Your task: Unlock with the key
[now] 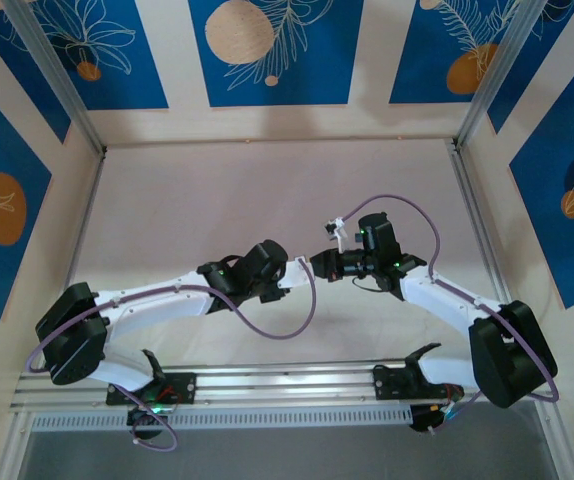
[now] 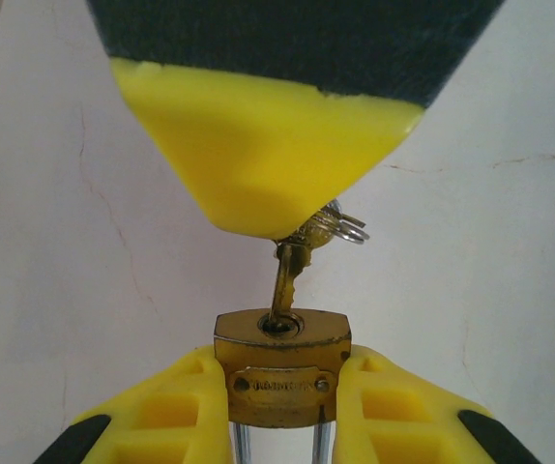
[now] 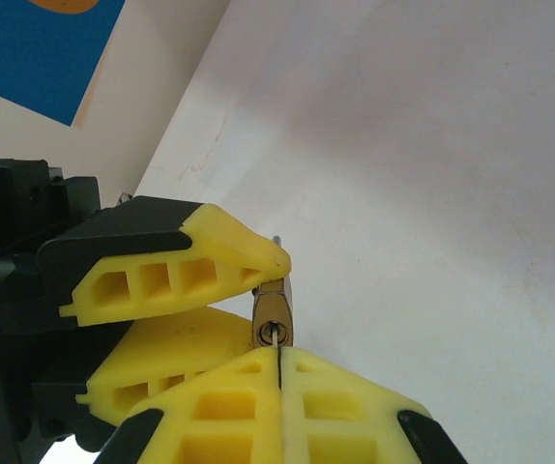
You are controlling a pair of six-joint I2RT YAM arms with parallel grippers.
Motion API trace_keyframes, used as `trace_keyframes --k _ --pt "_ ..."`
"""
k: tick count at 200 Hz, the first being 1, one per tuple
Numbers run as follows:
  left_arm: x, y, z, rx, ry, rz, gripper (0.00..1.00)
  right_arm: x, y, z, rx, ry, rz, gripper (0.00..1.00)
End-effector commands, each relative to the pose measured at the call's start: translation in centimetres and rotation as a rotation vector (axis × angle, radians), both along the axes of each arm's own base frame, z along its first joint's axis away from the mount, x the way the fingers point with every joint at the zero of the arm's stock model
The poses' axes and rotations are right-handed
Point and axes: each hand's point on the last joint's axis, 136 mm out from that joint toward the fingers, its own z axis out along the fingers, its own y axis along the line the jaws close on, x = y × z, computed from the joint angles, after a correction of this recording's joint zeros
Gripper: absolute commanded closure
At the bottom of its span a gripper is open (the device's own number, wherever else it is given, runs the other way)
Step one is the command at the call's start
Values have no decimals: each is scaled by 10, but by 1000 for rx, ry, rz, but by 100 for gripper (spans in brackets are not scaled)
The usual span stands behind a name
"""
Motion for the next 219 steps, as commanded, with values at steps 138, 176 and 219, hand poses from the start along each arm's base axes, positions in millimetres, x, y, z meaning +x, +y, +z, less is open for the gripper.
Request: trace_keyframes --k 138,176,219 --pt "-2 -19 14 -37 -34 -27 80 -7 13 -12 -15 58 35 100" --pt "-3 -25 16 -64 -32 -33 81 -6 17 -12 -15 59 38 100" --pt "-4 -31 19 -84 -26 -44 81 -8 23 -14 -21 63 53 100"
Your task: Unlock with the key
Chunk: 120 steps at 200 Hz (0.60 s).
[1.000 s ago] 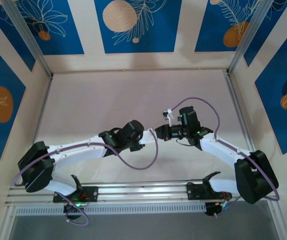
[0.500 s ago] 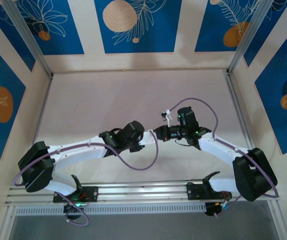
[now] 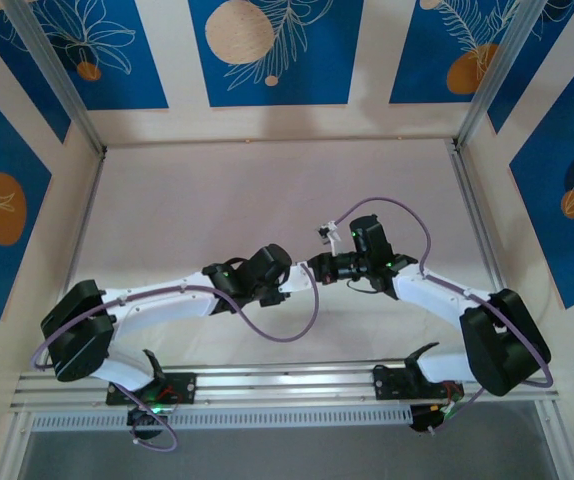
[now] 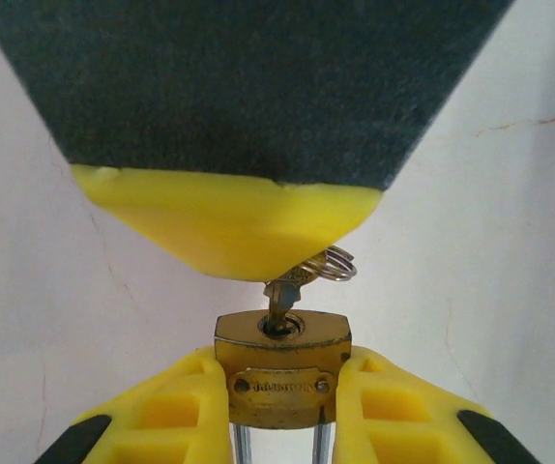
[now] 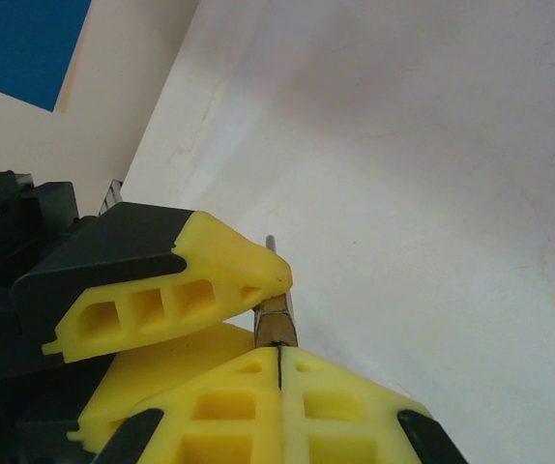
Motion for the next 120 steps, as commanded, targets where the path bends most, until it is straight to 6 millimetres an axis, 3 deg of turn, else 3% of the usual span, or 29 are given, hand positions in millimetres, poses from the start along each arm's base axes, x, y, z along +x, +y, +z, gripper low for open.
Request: trace_keyframes --k 1,120 --pt "1 -33 34 -137 -47 -41 81 -3 11 5 9 6 35 100" --pt "-2 -51 58 -264 -31 -62 83 -7 18 2 -1 -12 59 100"
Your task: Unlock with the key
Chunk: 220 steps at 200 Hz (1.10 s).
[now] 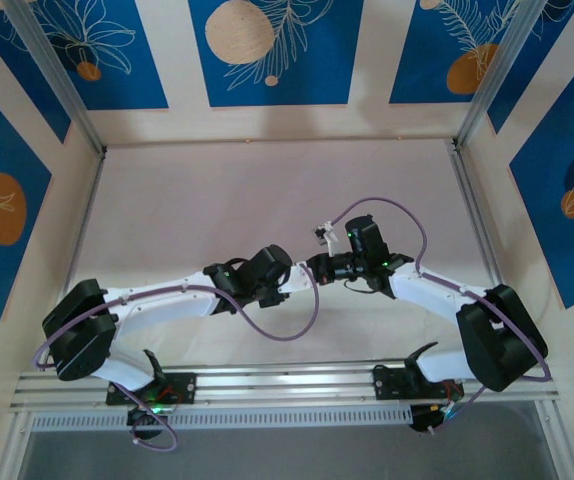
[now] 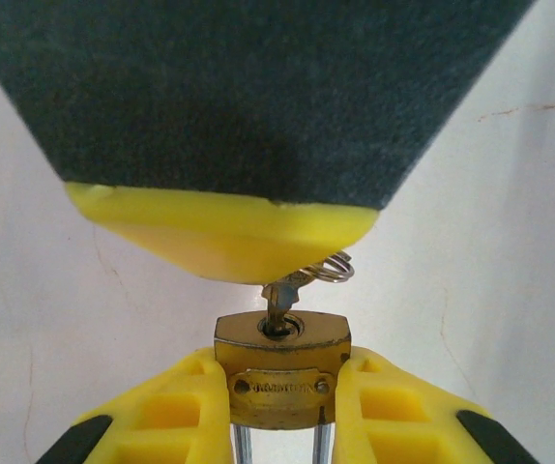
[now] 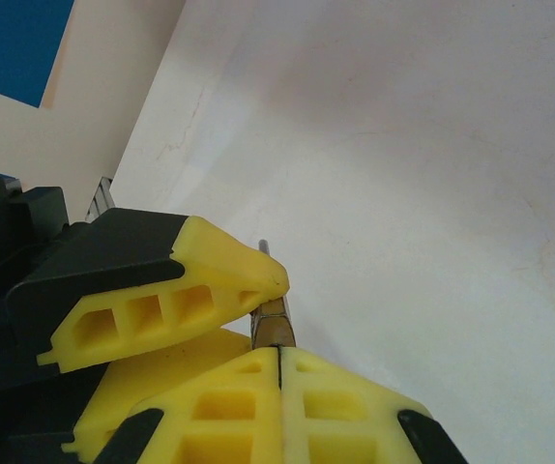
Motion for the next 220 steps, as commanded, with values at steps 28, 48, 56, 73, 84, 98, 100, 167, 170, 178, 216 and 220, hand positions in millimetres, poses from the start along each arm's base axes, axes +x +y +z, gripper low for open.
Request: trace_keyframes --k 28,48,56,73,84,98,100,167,170,178,216,220 --pt "-4 -58 65 -285 -32 -91 83 -10 16 6 16 -22 71 100" --pt "-6 -60 68 -303 -21 -97 83 -11 18 8 19 -35 81 100" --pt "-7 -61 70 -313 -17 -101 84 -12 18 8 22 -37 84 100" --pt "-7 -63 73 -328 -11 -105 84 -14 20 11 28 -43 96 100" --pt "-8 -64 75 -338 -4 -106 84 -16 21 11 29 -44 104 100" --pt "-8 -65 77 -350 1 -109 84 -18 22 9 25 -55 119 100" --pt "-8 -65 78 -351 2 -110 84 -18 22 10 26 -57 119 100" --pt "-4 -61 80 -350 -13 -93 85 -18 18 11 12 -57 105 99" --pt "-4 -60 78 -346 -15 -90 85 -18 18 12 12 -57 102 99" --pt "-2 -58 76 -334 -18 -80 85 -16 16 13 11 -57 94 98" --pt "1 -46 57 -270 -21 -40 85 -3 -1 15 1 -50 11 87" --pt "1 -45 56 -265 -21 -36 85 -1 -3 16 -1 -49 2 85"
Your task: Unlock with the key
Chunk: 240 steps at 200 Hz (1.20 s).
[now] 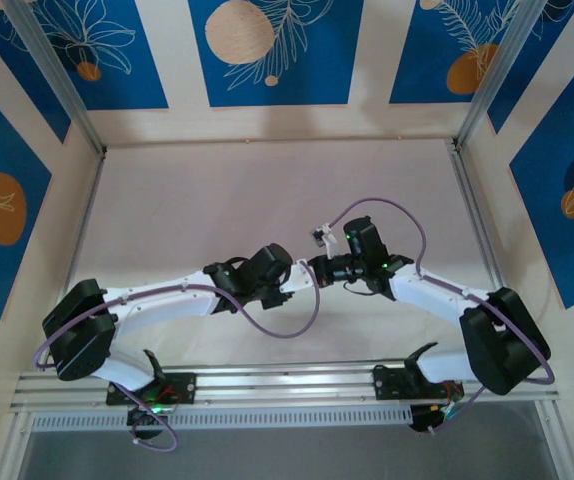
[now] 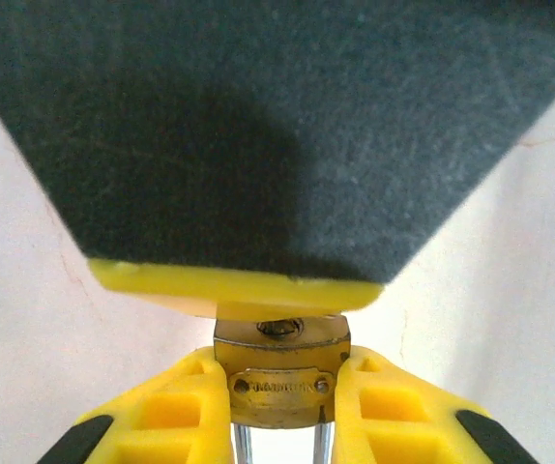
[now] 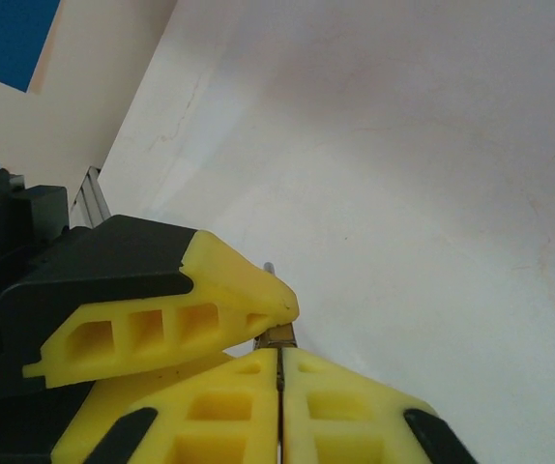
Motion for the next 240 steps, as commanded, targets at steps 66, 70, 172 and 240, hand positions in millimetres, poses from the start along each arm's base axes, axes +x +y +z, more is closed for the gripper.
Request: trace_keyframes --k 66,70,172,240 --pt "15 -26 28 -80 -97 -12 85 12 -25 33 29 -45 -108 66" --pt "15 -27 28 -81 -98 -11 85 13 -26 33 29 -48 -113 66" --pt "29 -13 26 77 -183 -12 85 24 -39 12 52 66 -227 73" --pt "30 -2 24 168 -202 -29 85 24 -28 12 128 90 -184 73"
